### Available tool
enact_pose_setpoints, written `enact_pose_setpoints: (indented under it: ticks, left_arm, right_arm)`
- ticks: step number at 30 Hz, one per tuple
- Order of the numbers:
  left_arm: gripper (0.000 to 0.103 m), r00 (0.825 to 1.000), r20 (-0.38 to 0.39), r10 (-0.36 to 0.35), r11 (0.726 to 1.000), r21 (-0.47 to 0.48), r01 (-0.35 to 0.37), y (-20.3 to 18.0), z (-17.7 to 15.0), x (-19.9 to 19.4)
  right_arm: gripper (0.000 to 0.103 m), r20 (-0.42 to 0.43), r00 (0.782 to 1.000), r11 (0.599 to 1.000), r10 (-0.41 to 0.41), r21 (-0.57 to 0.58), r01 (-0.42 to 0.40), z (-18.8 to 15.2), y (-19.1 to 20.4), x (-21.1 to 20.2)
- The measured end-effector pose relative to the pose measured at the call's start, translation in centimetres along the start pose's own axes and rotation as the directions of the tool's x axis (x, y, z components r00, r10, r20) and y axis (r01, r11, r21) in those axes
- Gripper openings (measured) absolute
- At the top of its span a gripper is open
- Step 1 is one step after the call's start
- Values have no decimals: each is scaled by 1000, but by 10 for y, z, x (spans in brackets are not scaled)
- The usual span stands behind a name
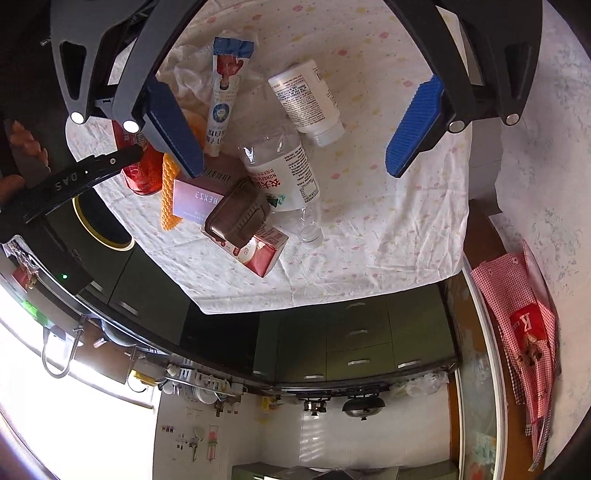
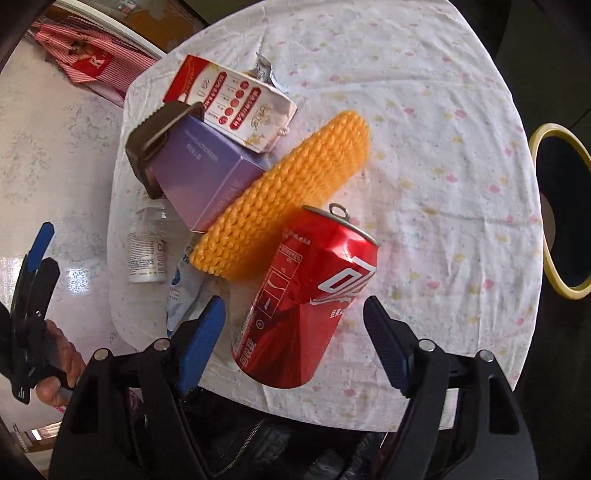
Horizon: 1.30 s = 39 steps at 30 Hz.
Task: Collect trash
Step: 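Grasp the red cola can with the right tool and lift it, then carry the cola can over the bin and open the right tool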
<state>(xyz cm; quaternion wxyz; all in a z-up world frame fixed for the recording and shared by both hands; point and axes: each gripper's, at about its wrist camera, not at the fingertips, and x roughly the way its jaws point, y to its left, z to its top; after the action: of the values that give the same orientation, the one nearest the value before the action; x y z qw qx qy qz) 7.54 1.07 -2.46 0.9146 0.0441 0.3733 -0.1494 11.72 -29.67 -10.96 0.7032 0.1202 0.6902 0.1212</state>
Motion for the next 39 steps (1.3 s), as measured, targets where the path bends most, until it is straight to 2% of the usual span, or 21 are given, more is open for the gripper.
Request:
enact_pose_setpoints:
  ticks: [7,9,14,17,21,23,30,32,35,39]
  left_arm:
    - [98,999,-8,-41,999,7,41,3,-9,8]
    - [98,999,-7,-48,999,-2,48,7,-10,8]
    - [98,999,-11,-50,998,-32,50,15,-12,13]
    - [98,998,-24,-50,998,-38,49,14,-13,16]
    - [98,999,-29,-45,998,-33,44,11,-16,16]
    - [98,999,-30,-41,999,-33,40,10,-16,16]
    - [98,998,-31,-46,999,-9,45,-3,-10,15]
    - [98,998,-30,-52,999,2,52,-9,-9,14]
    - [98,998,-31,-63,998,19,63,-18,-9,12]
    - [98,996,-33,-83,996,33,84,-28,-8,11]
  right_arm:
    - [67,-71,997,999,-34,39,37,7,-8,31]
    - [62,-79,996,997,-45,54,50,8,-16,33]
    - [61,-50,996,997,-79,16,80,17,-25,33]
    - [51,-35,993,992,-112,-60,110,19,-18,35]
    - [50,-5,995,989,-104,-111,103,14,-16,33]
    - [50,17,995,988,-95,-121,96,1,-20,28]
    - [50,118,992,993,-52,-97,64,-23,-51,-5]
    - [50,174,984,996,-40,-71,53,-25,-63,-27]
    - [50,290,955,998,-57,-11,63,-24,-92,-68]
    - [50,410,893,982,-184,110,152,-5,-154,-111]
